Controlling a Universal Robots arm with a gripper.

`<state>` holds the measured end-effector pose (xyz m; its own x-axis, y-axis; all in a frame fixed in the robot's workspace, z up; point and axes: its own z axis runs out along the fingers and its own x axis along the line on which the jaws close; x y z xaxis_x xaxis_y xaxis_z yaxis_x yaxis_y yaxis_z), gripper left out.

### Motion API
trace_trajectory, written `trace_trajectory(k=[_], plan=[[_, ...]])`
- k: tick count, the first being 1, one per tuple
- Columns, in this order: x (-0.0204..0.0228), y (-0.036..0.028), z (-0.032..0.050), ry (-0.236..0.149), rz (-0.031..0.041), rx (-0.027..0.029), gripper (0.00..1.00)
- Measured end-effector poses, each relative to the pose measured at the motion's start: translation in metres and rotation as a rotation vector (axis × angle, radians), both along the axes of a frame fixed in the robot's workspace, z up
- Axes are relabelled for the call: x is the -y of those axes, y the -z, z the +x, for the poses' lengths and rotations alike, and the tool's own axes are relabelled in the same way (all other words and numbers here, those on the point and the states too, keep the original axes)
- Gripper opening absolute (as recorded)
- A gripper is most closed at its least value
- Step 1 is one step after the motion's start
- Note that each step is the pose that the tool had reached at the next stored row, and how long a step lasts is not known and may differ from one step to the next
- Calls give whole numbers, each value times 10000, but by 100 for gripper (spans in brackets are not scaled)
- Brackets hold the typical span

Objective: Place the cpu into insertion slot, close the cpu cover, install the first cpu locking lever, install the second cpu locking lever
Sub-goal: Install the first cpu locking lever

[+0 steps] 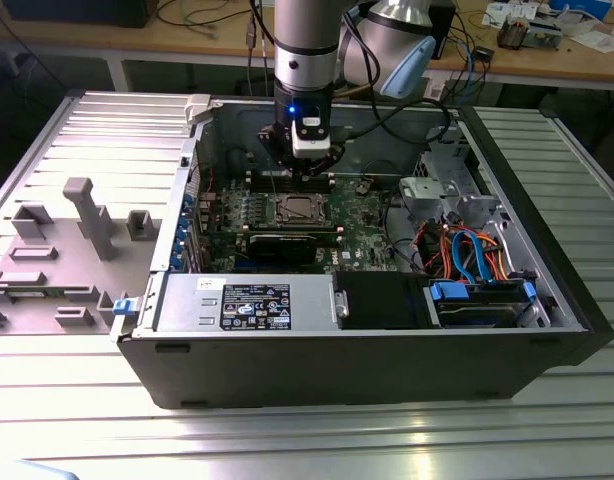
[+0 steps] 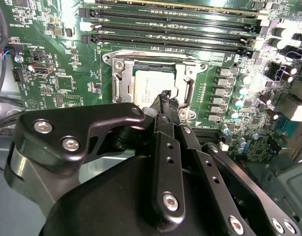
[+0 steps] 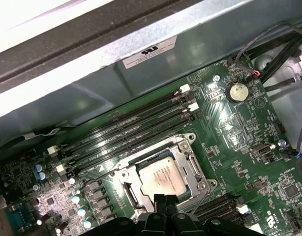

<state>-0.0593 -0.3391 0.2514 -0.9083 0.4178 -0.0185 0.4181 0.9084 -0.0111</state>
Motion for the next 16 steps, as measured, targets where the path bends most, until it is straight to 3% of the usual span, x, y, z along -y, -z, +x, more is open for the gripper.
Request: trace_trajectory(k=[16], plan=[[0, 0, 0, -228, 0, 0, 11]])
